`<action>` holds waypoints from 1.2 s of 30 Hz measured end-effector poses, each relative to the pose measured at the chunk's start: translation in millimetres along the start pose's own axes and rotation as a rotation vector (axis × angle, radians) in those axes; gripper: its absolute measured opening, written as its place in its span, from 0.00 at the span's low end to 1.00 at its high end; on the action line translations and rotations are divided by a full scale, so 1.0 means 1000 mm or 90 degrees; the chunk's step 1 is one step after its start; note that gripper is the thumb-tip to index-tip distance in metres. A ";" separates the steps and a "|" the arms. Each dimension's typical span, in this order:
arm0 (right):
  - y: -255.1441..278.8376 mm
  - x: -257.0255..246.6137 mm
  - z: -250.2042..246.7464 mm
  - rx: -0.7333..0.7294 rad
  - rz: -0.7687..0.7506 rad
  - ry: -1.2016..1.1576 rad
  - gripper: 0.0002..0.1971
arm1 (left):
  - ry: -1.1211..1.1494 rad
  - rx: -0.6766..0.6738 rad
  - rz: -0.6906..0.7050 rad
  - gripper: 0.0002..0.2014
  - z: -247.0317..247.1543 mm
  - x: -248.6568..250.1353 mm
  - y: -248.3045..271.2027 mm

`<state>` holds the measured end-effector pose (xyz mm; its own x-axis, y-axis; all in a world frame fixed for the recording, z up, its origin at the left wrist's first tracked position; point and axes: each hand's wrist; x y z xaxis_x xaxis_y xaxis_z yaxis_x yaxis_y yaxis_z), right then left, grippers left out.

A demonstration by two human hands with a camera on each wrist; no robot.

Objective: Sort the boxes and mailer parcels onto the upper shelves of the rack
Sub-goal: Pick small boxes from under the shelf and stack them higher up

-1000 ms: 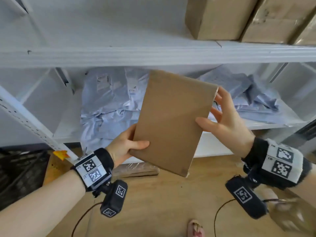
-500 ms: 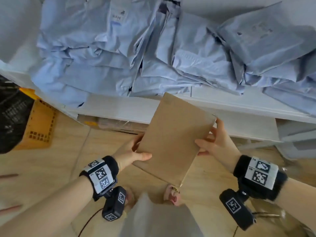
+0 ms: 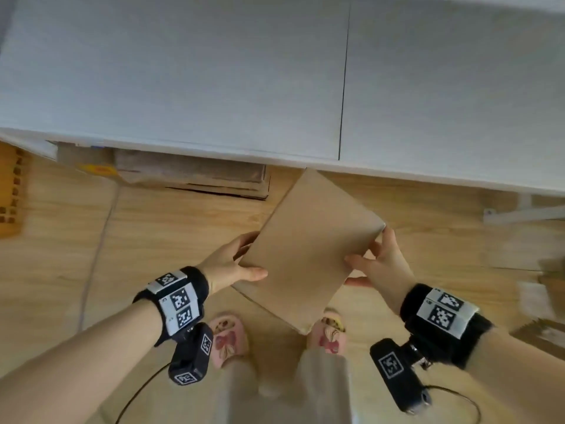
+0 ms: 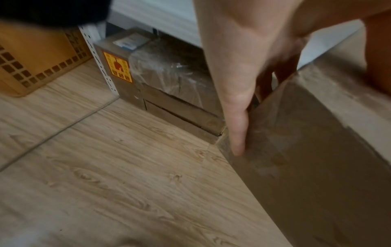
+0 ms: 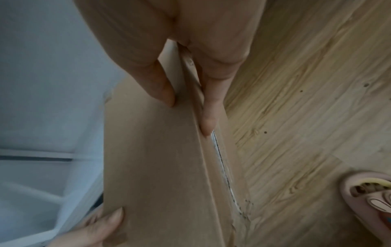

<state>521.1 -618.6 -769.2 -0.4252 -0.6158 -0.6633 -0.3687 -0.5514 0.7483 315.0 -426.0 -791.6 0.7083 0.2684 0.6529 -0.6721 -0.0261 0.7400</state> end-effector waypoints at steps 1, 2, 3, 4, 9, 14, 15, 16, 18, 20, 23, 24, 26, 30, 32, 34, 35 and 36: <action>-0.021 0.017 -0.001 0.001 0.008 -0.008 0.38 | -0.009 0.002 -0.005 0.41 -0.005 -0.014 -0.020; -0.043 0.032 -0.003 0.003 0.012 -0.014 0.39 | -0.019 0.003 -0.006 0.41 -0.010 -0.026 -0.041; -0.065 0.048 -0.005 0.006 0.011 -0.018 0.40 | -0.027 0.004 -0.006 0.41 -0.015 -0.039 -0.063; -0.086 0.061 -0.008 0.012 0.007 -0.021 0.40 | -0.035 0.003 -0.006 0.41 -0.020 -0.050 -0.084; -0.194 0.116 -0.019 0.048 -0.035 -0.013 0.33 | -0.075 0.018 0.005 0.43 -0.043 -0.096 -0.189; -0.289 0.136 -0.030 0.085 -0.089 0.019 0.28 | -0.105 0.083 0.012 0.44 -0.065 -0.125 -0.274; -0.305 0.138 -0.032 0.093 -0.105 0.032 0.27 | -0.104 0.090 0.023 0.44 -0.069 -0.129 -0.287; -0.320 0.139 -0.033 0.100 -0.121 0.048 0.26 | -0.099 0.092 0.036 0.45 -0.072 -0.132 -0.298; -0.343 0.143 -0.035 0.100 -0.151 0.079 0.26 | -0.087 0.082 0.055 0.46 -0.077 -0.138 -0.315; -0.360 0.147 -0.035 0.092 -0.171 0.093 0.27 | -0.073 0.072 0.059 0.47 -0.079 -0.144 -0.328; -0.376 0.151 -0.034 0.086 -0.186 0.090 0.31 | -0.026 0.067 0.066 0.45 -0.080 -0.154 -0.339; -0.379 0.153 -0.033 0.083 -0.192 0.082 0.33 | -0.004 0.068 0.069 0.45 -0.080 -0.156 -0.341; -0.383 0.157 -0.032 0.064 -0.197 0.068 0.38 | 0.047 0.064 0.078 0.43 -0.078 -0.162 -0.343; -0.389 0.164 -0.031 0.041 -0.190 0.057 0.43 | 0.153 0.082 0.087 0.27 -0.074 -0.171 -0.347; -0.396 0.158 -0.031 0.052 -0.194 0.060 0.43 | 0.185 0.105 0.087 0.28 -0.072 -0.171 -0.349; -0.404 0.148 -0.032 0.066 -0.206 0.071 0.43 | 0.188 0.134 0.073 0.47 -0.072 -0.167 -0.353; -0.408 0.142 -0.031 0.071 -0.215 0.080 0.42 | 0.199 0.148 0.057 0.55 -0.073 -0.165 -0.357; -0.412 0.136 -0.029 0.077 -0.225 0.093 0.41 | 0.224 0.159 0.046 0.58 -0.075 -0.163 -0.361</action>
<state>639.4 -491.8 -1167.4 -0.1364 -0.4787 -0.8673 -0.5699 -0.6782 0.4639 425.9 -387.7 -1176.8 0.5165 0.5678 0.6410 -0.6136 -0.2768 0.7395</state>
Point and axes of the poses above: each hand's wrist, its own y-axis away from the middle knuckle, its own z-axis out of the palm, x = y × z, and after that the axes turned 12 degrees about -x, right-handed
